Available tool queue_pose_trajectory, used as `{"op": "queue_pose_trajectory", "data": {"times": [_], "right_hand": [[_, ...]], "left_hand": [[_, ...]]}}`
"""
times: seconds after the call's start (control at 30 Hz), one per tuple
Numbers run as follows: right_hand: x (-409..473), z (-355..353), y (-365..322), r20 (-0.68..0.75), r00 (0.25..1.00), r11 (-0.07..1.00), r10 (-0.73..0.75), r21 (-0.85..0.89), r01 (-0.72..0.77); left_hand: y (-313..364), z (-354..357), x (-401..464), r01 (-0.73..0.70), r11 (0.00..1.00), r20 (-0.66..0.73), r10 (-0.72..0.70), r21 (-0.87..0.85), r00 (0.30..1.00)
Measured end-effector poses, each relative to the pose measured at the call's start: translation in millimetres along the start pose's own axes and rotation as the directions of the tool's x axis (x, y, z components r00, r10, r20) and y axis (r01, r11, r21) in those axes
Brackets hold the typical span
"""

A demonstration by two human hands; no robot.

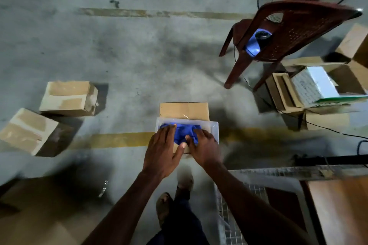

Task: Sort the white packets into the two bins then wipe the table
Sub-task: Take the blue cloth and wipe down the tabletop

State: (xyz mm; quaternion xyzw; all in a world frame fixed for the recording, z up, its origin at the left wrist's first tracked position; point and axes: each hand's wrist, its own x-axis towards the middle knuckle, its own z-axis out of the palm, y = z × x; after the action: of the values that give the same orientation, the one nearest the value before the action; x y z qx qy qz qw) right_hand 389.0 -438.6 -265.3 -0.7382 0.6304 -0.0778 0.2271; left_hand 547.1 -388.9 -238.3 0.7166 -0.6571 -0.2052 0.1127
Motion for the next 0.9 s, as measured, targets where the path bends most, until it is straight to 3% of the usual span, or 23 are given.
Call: {"op": "queue_pose_trajectory", "data": {"times": [0.1,0.23,0.33,0.47,0.57,0.7,0.9], "right_hand": [[41.6,34.8,18.7,0.226,0.972,0.997,0.072,-0.036,-0.066],[80.1,84.8,32.4,0.442,0.879,0.983,0.179,-0.111,-0.144],[98.2,109.8,33.2,0.465,0.856,0.974,0.225,-0.129,-0.185],[104.4,107.8,37.2,0.459,0.872,0.98,0.169,-0.172,-0.099],[89.7,82.6,38.8,0.378,0.919,0.985,0.113,-0.165,-0.053],[41.7,16.7,25.7,0.17,0.97,0.983,0.173,-0.082,-0.162],[-95.0,-109.3,-17.8,-0.161,0.934,0.93,0.32,0.241,-0.277]], "left_hand": [[-13.0,23.4,23.8,-0.012,1.0,0.015,0.012,0.015,1.0],[-27.2,42.9,37.9,-0.026,1.0,0.014,0.026,0.009,1.0],[-32.7,49.3,39.6,-0.034,0.999,0.027,0.033,0.018,0.999],[-26.9,45.0,41.0,-0.053,0.998,0.049,0.051,0.025,0.997],[-20.1,34.9,36.9,-0.063,0.998,0.041,0.062,0.02,0.997],[-3.7,-1.4,15.9,-0.091,0.996,-0.013,0.091,0.007,0.996],[37.0,-65.8,-52.5,-0.177,0.983,-0.149,0.168,-0.043,0.974]]}}
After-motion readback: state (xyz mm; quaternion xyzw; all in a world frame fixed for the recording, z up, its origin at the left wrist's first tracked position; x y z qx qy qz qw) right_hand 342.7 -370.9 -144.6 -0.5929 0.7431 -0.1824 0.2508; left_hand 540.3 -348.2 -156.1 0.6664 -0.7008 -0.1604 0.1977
